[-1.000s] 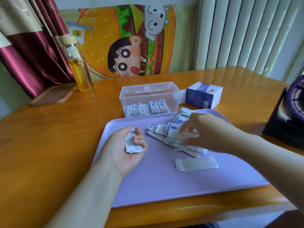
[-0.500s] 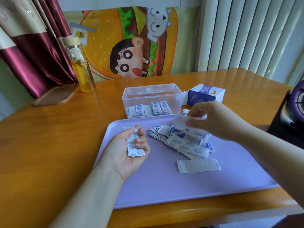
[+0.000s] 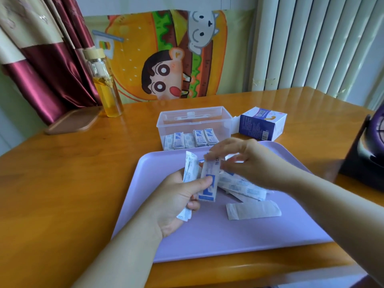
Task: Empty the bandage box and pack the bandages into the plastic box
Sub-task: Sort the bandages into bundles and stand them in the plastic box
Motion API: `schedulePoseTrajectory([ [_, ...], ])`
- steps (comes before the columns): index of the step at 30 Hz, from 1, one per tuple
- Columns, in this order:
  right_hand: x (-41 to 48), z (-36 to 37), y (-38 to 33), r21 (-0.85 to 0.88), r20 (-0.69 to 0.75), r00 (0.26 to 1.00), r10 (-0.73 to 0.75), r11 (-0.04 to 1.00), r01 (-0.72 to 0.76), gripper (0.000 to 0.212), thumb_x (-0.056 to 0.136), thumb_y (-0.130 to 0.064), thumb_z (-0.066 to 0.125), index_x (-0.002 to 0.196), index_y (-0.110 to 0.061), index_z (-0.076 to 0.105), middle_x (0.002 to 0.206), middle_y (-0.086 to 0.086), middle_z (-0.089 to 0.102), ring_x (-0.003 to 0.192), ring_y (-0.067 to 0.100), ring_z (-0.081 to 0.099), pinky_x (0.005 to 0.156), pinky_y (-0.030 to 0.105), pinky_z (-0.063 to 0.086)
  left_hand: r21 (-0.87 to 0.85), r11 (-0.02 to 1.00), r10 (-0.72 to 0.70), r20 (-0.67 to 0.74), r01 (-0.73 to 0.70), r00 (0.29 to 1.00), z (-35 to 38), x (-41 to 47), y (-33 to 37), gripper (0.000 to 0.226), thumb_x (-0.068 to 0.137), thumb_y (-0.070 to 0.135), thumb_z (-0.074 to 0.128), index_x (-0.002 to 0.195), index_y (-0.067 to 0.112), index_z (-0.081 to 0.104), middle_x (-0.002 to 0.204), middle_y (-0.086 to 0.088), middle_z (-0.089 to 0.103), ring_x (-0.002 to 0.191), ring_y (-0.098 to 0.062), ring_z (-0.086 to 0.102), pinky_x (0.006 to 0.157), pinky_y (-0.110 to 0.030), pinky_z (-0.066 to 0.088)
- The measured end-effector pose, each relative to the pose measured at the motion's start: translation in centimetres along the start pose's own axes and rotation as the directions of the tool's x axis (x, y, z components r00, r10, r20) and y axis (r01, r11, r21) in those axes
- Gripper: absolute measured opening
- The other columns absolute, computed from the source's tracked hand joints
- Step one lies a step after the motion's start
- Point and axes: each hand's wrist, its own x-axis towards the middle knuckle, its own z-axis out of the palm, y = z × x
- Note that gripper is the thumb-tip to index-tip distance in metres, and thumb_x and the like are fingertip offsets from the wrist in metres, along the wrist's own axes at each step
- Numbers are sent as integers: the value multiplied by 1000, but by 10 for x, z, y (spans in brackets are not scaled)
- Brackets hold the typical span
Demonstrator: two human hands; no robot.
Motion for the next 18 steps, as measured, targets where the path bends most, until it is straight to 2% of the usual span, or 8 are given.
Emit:
schedulePoseTrajectory([
  [3,4,-21,18,-302,-132,977,166,932,-199,43,84,-24,67,125,-33,57,119,-10,58,101,9,54,86,24,45,330,943,79,-92,-44,993,-16,8,0,22,90,9,60,107,23,62,97,2,68,67,-8,51,43,-11,33],
  [6,1,-27,31,-532,-78,956,282,800,-279,51,77,-33,72,126,-30,57,123,-2,57,110,20,51,91,35,47,477,879,75,-128,-4,989,-26,11,-1,26,91,13,59,115,25,56,105,4,67,81,-9,62,50,-12,42],
  [8,-1,-24,32,-576,-61,954,293,771,-273,43,78,-37,70,120,-32,61,116,-4,59,106,21,53,87,39,48,511,860,94,-130,-15,987,-26,12,-2,28,91,13,59,116,23,52,103,9,64,84,-8,62,57,-16,45],
  [10,-1,-23,34,-602,-98,962,254,755,-260,30,83,-35,65,112,-32,66,109,-6,63,99,20,57,80,38,50,568,822,160,-148,-48,976,-24,12,-2,35,91,14,59,118,31,44,99,15,56,82,-7,58,60,-22,44],
  [13,0,-22,37,-575,-192,957,220,764,-291,19,90,-33,56,98,-28,72,100,-4,69,89,22,61,74,38,53,646,758,296,-223,-86,929,-26,17,-3,45,92,17,57,133,26,39,109,8,51,72,-11,50,59,-24,40],
  [15,2,-22,38,-555,-296,945,141,779,-290,21,92,-28,54,100,-22,73,104,-1,67,93,24,57,78,37,49,533,834,343,-294,-145,892,-26,19,0,42,93,16,55,133,23,43,97,2,51,62,-8,44,56,-23,36],
  [17,3,-24,30,-447,-367,924,109,850,-278,21,94,-24,53,96,-18,73,95,1,63,83,19,53,70,30,43,131,973,222,-344,-187,912,-19,19,8,25,95,15,53,119,20,53,84,-3,50,46,-5,34,42,-19,30],
  [18,3,-24,22,-302,-344,924,166,912,-277,21,93,-24,53,89,-17,73,84,0,61,72,15,50,63,26,39,-113,980,120,-316,-163,941,-15,19,11,16,95,17,54,110,17,56,81,-2,53,41,-4,32,36,-16,27],
])
